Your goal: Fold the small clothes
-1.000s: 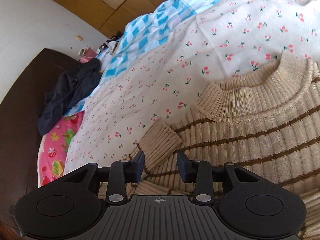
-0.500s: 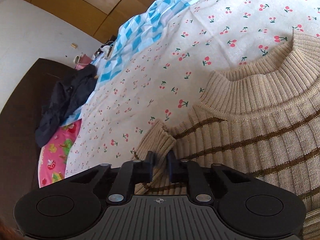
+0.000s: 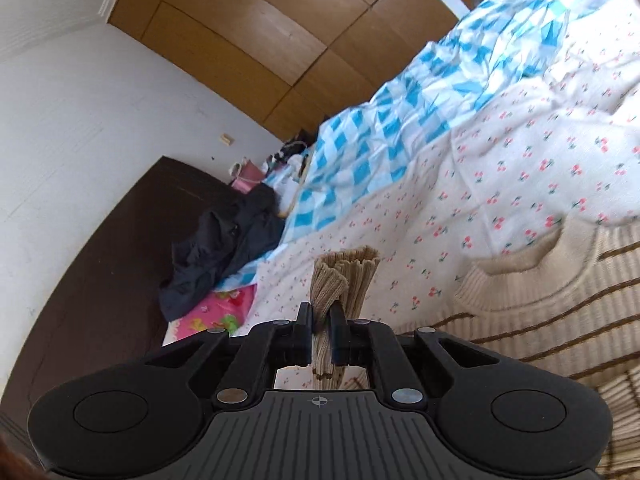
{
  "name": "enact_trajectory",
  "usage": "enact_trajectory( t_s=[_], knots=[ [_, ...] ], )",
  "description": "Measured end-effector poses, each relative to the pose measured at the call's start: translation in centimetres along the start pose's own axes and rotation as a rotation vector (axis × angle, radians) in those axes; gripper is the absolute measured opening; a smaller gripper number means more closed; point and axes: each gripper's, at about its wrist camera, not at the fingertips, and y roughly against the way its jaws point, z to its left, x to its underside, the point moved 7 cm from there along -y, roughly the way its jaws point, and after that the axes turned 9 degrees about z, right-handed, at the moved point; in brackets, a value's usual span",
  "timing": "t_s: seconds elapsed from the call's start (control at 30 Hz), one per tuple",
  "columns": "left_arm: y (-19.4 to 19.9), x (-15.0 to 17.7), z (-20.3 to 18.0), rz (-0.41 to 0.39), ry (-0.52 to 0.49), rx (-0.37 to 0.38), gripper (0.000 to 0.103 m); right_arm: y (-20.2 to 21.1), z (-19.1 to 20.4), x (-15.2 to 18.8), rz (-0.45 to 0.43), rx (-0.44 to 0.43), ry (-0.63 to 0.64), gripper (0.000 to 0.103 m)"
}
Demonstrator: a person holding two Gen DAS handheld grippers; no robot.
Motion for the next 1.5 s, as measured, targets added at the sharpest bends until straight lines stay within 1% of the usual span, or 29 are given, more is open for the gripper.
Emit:
enact_trajectory(
  t_s=[0.07, 0.13, 0.23, 0.3, 0.33, 0.4, 0.47, 0.57, 0.73, 0.77, 0.8, 0.9, 1.03, 1.07, 1.17, 1.27, 1.33, 1.4, 1.47, 1.5],
  knots=[
    [0.1, 0.0, -0.1, -0.001, -0.007, 0.002, 0.103, 3.3, -1.7, -0.1, -0.052, 0.031, -0.022, 0.009],
    [0.1, 0.1, -0.4, 0.002, -0.016, 0.007, 0.103, 6.1, -4.1, 0.3, -0.090, 0.087, -0.048, 0.009],
    [-0.1, 0.3, -0.7, 0.017, -0.029, 0.019, 0.103, 8.6, -8.7, 2.1, -0.090, 0.186, -0.118, 0.009],
    [-0.3, 0.5, -1.0, 0.027, -0.040, 0.017, 0.103, 9.0, -12.0, 3.7, -0.070, 0.259, -0.170, 0.009],
    [-0.4, 0.6, -1.1, 0.029, -0.050, 0.011, 0.103, 8.9, -13.3, 4.3, -0.059, 0.281, -0.188, 0.009],
    [-0.5, 0.9, -1.5, 0.032, -0.072, 0.000, 0.103, 8.3, -15.6, 5.3, -0.037, 0.308, -0.233, 0.009],
    [-0.6, 1.1, -1.9, 0.037, -0.098, -0.013, 0.103, 7.9, -16.7, 5.9, -0.037, 0.320, -0.255, 0.009],
    [-0.8, 1.4, -2.3, 0.047, -0.130, -0.022, 0.103, 7.6, -17.4, 5.9, -0.042, 0.303, -0.279, 0.009],
    [-0.9, 1.7, -3.0, 0.046, -0.169, -0.027, 0.103, 8.4, -16.1, 4.7, -0.078, 0.294, -0.222, 0.009],
    [-0.9, 1.8, -3.1, 0.048, -0.173, -0.027, 0.103, 8.3, -16.3, 4.8, -0.070, 0.301, -0.221, 0.010],
    [-0.9, 1.8, -3.2, 0.051, -0.176, -0.026, 0.103, 8.2, -16.6, 5.1, -0.054, 0.314, -0.228, 0.013],
    [-1.0, 1.8, -3.1, 0.058, -0.171, -0.023, 0.103, 7.9, -17.9, 6.4, -0.014, 0.389, -0.230, 0.013],
    [-1.2, 1.8, -2.7, 0.074, -0.154, -0.022, 0.103, 9.0, -18.5, 7.1, -0.040, 0.396, -0.258, 0.014],
    [-1.2, 1.8, -2.6, 0.075, -0.151, -0.022, 0.103, 9.5, -18.3, 7.0, -0.052, 0.405, -0.244, 0.014],
    [-1.2, 1.9, -2.7, 0.080, -0.151, -0.024, 0.103, 10.5, -17.0, 6.7, -0.082, 0.456, -0.140, 0.014],
    [-1.1, 2.1, -2.8, 0.086, -0.160, -0.026, 0.103, 10.1, -15.4, 6.4, -0.078, 0.460, -0.046, 0.014],
    [-1.2, 2.3, -2.9, 0.093, -0.169, -0.028, 0.103, 9.0, -14.9, 6.5, -0.052, 0.448, -0.006, 0.014],
    [-1.3, 2.4, -2.9, 0.103, -0.177, -0.035, 0.103, 7.2, -15.5, 6.8, 0.010, 0.450, -0.005, 0.017],
    [-1.5, 2.6, -2.7, 0.122, -0.177, -0.041, 0.103, 5.8, -16.8, 7.3, 0.066, 0.507, -0.024, 0.017],
    [-1.5, 2.7, -2.6, 0.132, -0.175, -0.046, 0.103, 5.5, -17.1, 7.6, 0.081, 0.521, -0.020, 0.016]
  ],
)
